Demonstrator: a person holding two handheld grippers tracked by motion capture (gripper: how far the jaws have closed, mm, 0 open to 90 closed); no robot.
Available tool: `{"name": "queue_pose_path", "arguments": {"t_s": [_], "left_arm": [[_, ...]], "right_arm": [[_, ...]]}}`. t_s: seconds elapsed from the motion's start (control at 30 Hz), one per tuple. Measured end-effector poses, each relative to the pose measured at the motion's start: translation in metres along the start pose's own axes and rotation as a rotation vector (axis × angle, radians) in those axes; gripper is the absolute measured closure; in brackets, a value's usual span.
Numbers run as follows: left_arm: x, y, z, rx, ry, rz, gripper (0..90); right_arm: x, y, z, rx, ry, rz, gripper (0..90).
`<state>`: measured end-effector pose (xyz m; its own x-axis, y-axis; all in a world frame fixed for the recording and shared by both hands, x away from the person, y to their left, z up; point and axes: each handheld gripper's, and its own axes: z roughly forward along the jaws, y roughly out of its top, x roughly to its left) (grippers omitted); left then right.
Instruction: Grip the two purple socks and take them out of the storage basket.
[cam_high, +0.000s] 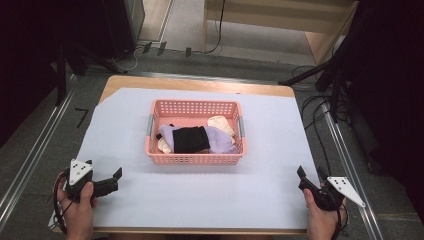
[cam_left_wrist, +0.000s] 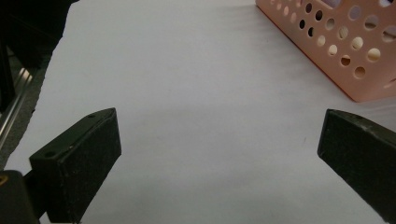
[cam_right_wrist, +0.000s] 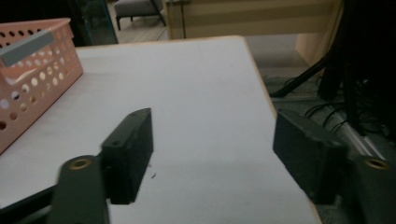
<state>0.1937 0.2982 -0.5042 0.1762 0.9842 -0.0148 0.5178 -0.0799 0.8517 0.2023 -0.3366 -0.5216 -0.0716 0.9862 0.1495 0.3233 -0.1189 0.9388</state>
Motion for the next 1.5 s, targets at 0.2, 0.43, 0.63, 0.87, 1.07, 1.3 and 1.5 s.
{"name": "queue_pose_path", "arguments": {"t_s": [0.2, 0.43, 0.63, 0.87, 1.07, 1.3, 1.5], "left_arm": [[-0.001, 0.0, 0.001, 0.002, 0.003, 0.004, 0.4], [-0.003, 0.0, 0.001, 0.008, 0.008, 0.032, 0.4], [-0.005, 0.0, 0.001, 0.008, 0.013, 0.035, 0.4], [-0.005, 0.0, 0.002, 0.008, 0.012, 0.036, 0.4], [-0.004, 0.0, 0.002, 0.01, 0.011, 0.035, 0.4], [-0.004, 0.0, 0.002, 0.01, 0.009, 0.032, 0.4], [-0.004, 0.0, 0.002, 0.015, 0.009, 0.027, 0.4]], "right_arm": [[0.012, 0.005, -0.003, -0.058, 0.03, 0.004, 42.8], [0.037, 0.023, -0.001, -0.07, 0.115, -0.009, 47.0], [0.061, 0.035, 0.009, -0.051, 0.157, -0.036, 49.2], [0.086, 0.05, 0.024, -0.024, 0.202, -0.039, 52.8], [0.109, 0.06, 0.035, -0.017, 0.26, -0.028, 56.8], [0.133, 0.066, 0.046, 0.016, 0.297, -0.04, 62.2], [0.154, 0.07, 0.059, 0.06, 0.317, -0.081, 73.4]]}}
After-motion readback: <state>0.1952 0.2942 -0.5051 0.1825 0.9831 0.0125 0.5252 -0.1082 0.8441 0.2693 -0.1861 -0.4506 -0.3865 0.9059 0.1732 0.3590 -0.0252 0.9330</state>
